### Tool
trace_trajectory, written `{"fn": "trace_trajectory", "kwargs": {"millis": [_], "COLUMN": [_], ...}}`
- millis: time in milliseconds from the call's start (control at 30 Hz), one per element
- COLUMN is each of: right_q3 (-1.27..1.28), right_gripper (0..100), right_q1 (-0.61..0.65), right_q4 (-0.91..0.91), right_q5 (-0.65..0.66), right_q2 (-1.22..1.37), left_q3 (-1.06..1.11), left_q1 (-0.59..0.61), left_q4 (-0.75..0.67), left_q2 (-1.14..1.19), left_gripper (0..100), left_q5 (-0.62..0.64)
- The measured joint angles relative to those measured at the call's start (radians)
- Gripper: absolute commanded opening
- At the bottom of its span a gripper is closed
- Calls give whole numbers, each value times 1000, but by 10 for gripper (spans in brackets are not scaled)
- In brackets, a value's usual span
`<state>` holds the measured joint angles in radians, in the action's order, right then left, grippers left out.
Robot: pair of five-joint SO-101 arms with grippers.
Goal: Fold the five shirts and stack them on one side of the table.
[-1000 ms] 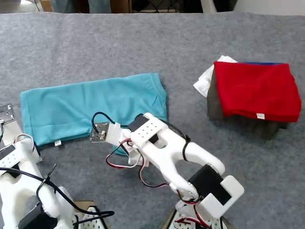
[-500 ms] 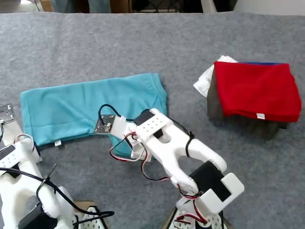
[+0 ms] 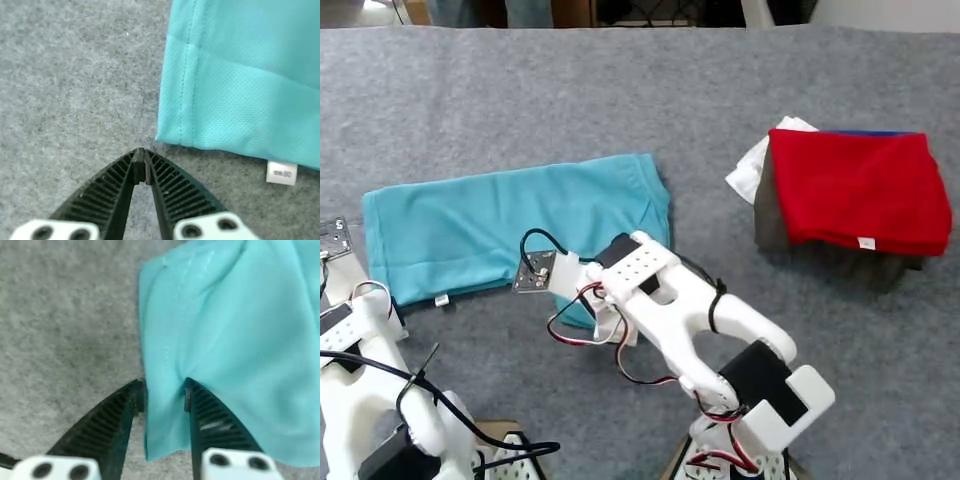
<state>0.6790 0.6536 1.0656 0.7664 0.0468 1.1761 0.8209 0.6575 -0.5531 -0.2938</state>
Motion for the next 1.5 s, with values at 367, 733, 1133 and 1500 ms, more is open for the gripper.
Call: {"fn": "trace_trajectory", "kwargs": {"millis": [367,733,1133,1500], "right_q3": [3,3,-130,-520], "right_gripper": [25,15,15,15], "right_q1": [14,-6,-6,-153], "right_q4": [-11,-12,152,359], "right_q5": [2,2,-5,83], "right_q2": [-2,0,18,157], "left_q3": [0,0,0,0], "left_q1": [0,0,0,0], "left_q4": [0,0,0,0], "left_q2": [0,0,0,0], "left_gripper": [31,31,31,31], "left_q5": [0,0,0,0]}}
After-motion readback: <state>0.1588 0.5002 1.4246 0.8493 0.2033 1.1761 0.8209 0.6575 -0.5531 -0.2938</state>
